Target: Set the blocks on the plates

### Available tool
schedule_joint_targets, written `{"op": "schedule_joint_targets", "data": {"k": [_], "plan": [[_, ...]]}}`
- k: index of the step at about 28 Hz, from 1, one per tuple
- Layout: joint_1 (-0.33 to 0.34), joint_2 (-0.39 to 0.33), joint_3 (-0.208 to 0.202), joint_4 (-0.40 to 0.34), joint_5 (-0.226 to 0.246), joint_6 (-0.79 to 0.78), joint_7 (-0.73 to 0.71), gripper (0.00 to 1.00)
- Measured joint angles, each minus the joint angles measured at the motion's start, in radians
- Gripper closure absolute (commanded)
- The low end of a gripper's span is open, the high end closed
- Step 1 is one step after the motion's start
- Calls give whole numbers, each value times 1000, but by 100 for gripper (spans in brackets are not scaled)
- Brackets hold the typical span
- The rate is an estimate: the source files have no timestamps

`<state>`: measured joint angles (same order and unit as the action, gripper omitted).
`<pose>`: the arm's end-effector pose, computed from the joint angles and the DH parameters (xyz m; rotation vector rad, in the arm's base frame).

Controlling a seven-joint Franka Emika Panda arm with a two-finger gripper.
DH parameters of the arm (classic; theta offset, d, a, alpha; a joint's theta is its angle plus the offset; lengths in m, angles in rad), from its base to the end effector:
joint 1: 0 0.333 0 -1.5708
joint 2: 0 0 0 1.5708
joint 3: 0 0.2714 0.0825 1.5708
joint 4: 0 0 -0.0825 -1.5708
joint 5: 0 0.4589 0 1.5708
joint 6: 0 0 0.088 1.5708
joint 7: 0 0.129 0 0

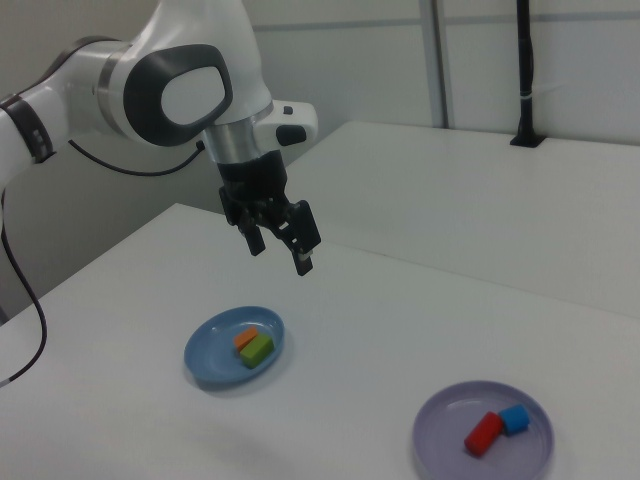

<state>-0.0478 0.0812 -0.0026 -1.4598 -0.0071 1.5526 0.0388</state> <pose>0.6491 -0.0336 0.5650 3.1310 -0.1400 0.0181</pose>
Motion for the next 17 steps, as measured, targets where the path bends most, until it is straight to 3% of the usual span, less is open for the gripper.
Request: {"op": "schedule_joint_targets", "data": {"k": [17], "plan": [[0, 6, 0, 0, 0, 23, 0, 0]]}}
